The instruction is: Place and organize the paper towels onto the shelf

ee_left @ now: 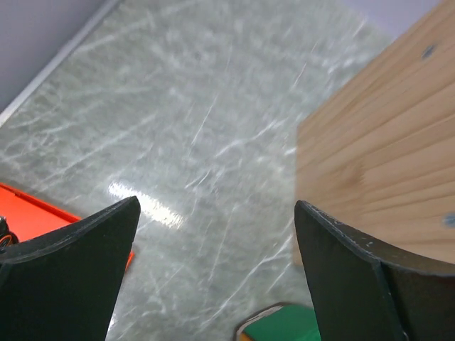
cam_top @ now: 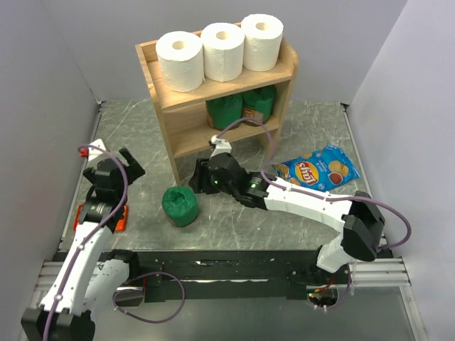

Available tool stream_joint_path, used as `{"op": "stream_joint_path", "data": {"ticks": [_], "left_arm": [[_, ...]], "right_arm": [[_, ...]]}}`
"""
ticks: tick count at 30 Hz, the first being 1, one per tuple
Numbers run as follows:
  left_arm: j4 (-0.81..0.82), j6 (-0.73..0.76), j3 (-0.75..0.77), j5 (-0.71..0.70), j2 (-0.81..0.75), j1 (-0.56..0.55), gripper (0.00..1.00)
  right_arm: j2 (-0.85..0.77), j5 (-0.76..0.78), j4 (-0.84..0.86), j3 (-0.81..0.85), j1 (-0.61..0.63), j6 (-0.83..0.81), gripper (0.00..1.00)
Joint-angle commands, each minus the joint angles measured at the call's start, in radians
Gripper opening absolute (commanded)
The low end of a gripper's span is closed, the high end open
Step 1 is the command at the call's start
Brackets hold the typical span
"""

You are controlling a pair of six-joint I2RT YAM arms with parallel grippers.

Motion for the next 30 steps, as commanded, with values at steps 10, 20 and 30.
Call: {"op": "stream_joint_path", "data": {"ticks": [10,20,30], "left_arm": [[-0.036,-0.122,-0.018,0.02,-0.079,0.027,0.96],[-0.05,-0.128,-0.026,-0.012,-0.085,0.027,0.96],[-0.059,-0.131,-0.021,-0.032,-0.076,0.027,0.96]], "right_arm": [[0.194,-0.066,0.132,0.224,0.087,-0.212,0.2],[0.312,0.016,-0.031,0.301,0.121,-0.264,0.1],[0.361,0.101,-0.112,0.25,0.126,-0.255,0.09]]}}
